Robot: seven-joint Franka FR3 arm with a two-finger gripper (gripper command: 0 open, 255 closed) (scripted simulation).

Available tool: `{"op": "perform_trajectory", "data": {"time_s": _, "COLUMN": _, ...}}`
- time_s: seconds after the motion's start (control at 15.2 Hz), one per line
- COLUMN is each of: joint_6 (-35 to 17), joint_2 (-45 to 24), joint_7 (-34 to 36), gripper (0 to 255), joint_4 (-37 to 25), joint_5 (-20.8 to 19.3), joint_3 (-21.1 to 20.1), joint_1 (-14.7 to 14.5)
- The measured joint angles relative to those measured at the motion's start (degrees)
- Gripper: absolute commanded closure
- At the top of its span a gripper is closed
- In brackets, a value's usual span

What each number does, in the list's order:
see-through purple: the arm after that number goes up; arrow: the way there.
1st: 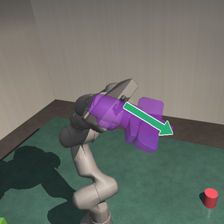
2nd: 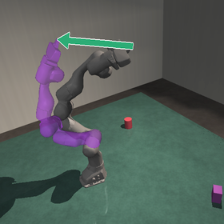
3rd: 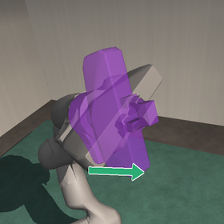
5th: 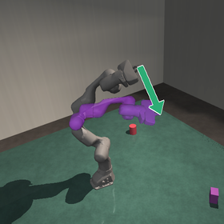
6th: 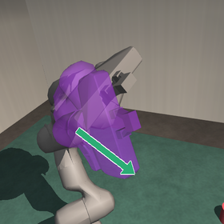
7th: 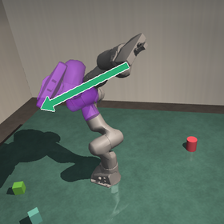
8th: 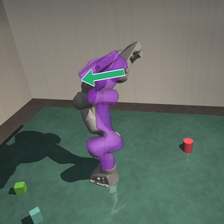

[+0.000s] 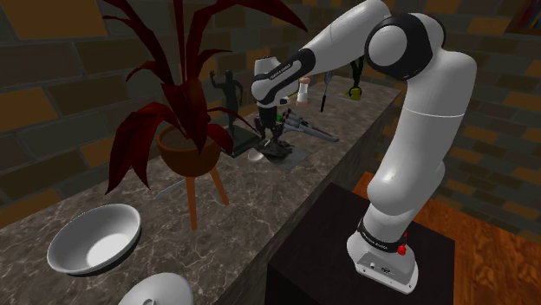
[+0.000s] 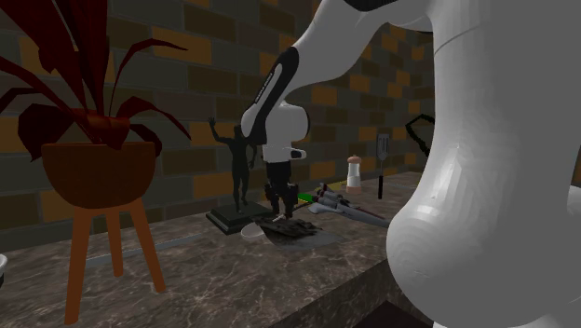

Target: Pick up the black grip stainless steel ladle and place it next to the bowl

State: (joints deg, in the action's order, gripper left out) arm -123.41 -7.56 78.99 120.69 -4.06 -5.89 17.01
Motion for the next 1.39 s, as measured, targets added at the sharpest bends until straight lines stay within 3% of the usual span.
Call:
{"op": "perform_trajectory", "data": {"time_s": 0.66, "joint_6": 0.35, "joint_2": 0.15, "joint_7": -0.05, "gripper": 255, "joint_4": -0.19, "joint_5": 0.03, "joint_3": 0.01, "joint_1": 0.02}}
{"op": "perform_trajectory", "data": {"time_s": 1.39, "joint_6": 7.86, "joint_2": 3.8, "joint_7": -0.73, "gripper": 255, "joint_4": -4.12, "joint_5": 0.74, "joint_3": -0.1, "joint_1": 0.04}}
